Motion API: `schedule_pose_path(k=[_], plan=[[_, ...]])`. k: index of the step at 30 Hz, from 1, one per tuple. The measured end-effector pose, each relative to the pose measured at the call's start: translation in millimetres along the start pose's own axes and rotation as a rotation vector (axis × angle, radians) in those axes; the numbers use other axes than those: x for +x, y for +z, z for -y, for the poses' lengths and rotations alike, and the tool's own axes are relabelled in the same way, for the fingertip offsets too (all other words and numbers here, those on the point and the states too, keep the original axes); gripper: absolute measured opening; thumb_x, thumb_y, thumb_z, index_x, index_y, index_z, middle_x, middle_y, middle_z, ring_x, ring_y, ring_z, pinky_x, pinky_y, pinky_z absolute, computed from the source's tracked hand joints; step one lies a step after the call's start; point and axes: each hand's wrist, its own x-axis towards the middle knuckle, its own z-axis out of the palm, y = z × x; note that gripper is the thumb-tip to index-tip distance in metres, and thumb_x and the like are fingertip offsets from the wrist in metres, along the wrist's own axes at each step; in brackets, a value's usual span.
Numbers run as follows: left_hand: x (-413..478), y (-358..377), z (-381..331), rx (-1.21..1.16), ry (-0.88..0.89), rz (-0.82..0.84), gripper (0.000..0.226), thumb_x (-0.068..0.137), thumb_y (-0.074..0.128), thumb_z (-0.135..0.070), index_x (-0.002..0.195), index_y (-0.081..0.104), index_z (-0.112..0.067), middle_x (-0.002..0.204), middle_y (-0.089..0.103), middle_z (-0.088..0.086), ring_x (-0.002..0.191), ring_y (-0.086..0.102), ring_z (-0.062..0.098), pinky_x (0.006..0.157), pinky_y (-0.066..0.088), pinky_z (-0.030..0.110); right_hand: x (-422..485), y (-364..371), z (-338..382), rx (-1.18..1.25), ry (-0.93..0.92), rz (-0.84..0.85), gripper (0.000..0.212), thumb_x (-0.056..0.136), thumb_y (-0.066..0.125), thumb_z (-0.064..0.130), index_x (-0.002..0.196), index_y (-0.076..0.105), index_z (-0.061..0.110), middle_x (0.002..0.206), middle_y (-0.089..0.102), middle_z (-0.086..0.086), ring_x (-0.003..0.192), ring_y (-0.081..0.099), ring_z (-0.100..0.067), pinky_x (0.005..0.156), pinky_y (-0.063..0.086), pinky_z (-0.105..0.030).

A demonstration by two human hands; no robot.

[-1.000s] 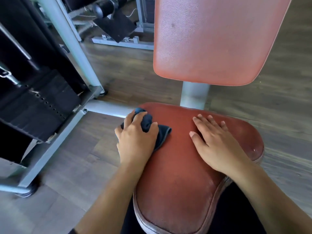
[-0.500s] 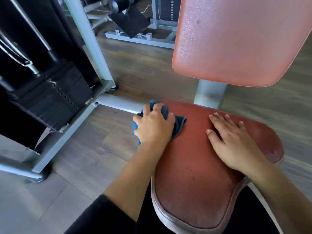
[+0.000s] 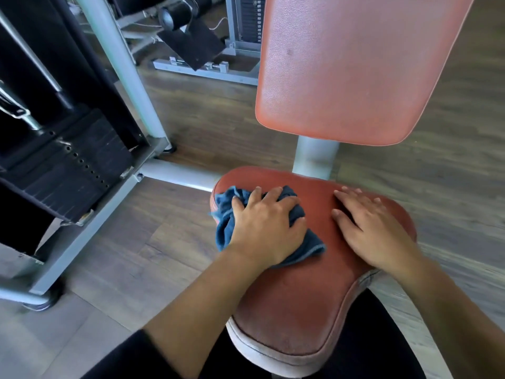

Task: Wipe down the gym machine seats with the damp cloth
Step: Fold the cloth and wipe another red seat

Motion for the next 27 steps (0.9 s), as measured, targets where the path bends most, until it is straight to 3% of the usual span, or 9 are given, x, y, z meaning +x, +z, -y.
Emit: schedule_pose_path(k=[5, 11, 15, 19, 21, 24, 27], plan=[[17, 7, -39, 0.046, 0.132, 0.112, 0.049, 0.092, 0.039, -0.045, 0.139, 0.04, -0.029, 0.15, 0.03, -0.004, 0.137, 0.021, 0.024, 0.109, 0.012, 0.06, -13, -6, -26, 0.012, 0.065, -0.031, 0.048, 0.1, 0.035, 0.034, 0.144, 0.036, 0.016, 0.154, 0.028, -0.003, 0.145, 0.019, -0.019, 0.119, 0.008, -0.038], [-1, -10, -36, -0.087, 0.205, 0.255, 0.06, 0.09, 0.039, -0.061, 0.145, 0.018, -0.05, 0.157, 0.012, -0.015, 0.146, 0.003, 0.011, 0.113, -0.001, 0.06, -22, -13, -33, 0.149, 0.1, -0.045, 0.045, 0.1, 0.035, 0.029, 0.144, 0.037, 0.018, 0.154, 0.029, -0.001, 0.144, 0.018, -0.017, 0.119, 0.007, -0.035], [17, -32, 0, -0.137, 0.136, 0.097, 0.049, 0.093, 0.032, -0.06, 0.141, 0.027, -0.052, 0.154, 0.021, -0.02, 0.145, 0.011, 0.006, 0.116, 0.005, 0.053, -18, -22, -8, 0.237, 0.064, -0.126, 0.044, 0.1, 0.037, 0.027, 0.143, 0.039, 0.017, 0.152, 0.035, -0.001, 0.142, 0.025, -0.017, 0.118, 0.013, -0.035], [36, -32, 48, -0.156, 0.037, 0.013, 0.045, 0.098, 0.032, -0.045, 0.142, 0.037, -0.035, 0.153, 0.031, -0.008, 0.143, 0.022, 0.015, 0.116, 0.017, 0.046, -15, -28, 40, 0.266, -0.077, -0.11, 0.047, 0.1, 0.035, 0.036, 0.143, 0.038, 0.019, 0.15, 0.037, 0.001, 0.139, 0.03, -0.013, 0.115, 0.017, -0.028], [42, -25, 64, -0.188, -0.02, 0.066, 0.045, 0.101, 0.036, -0.035, 0.145, 0.034, -0.028, 0.156, 0.024, -0.003, 0.145, 0.014, 0.016, 0.118, 0.012, 0.037, -11, -24, 64, 0.24, -0.13, -0.06, 0.05, 0.099, 0.036, 0.042, 0.145, 0.035, 0.021, 0.152, 0.033, 0.003, 0.141, 0.027, -0.014, 0.116, 0.018, -0.033], [45, -14, 71, -0.21, -0.036, 0.105, 0.046, 0.102, 0.035, -0.031, 0.147, 0.032, -0.022, 0.158, 0.018, 0.0, 0.146, 0.007, 0.016, 0.117, 0.006, 0.031, -8, -5, 87, 0.054, -0.177, 0.011, 0.059, 0.092, 0.038, 0.058, 0.144, 0.032, 0.032, 0.152, 0.031, 0.004, 0.141, 0.025, -0.019, 0.114, 0.014, -0.054], [45, -9, 69, -0.223, -0.06, 0.086, 0.045, 0.103, 0.032, -0.027, 0.147, 0.032, -0.021, 0.158, 0.016, -0.001, 0.147, 0.004, 0.016, 0.116, 0.002, 0.029, -13, 10, 87, -0.082, -0.19, -0.033, 0.064, 0.081, 0.039, 0.07, 0.136, 0.045, 0.037, 0.146, 0.043, 0.002, 0.134, 0.037, -0.025, 0.109, 0.018, -0.062]])
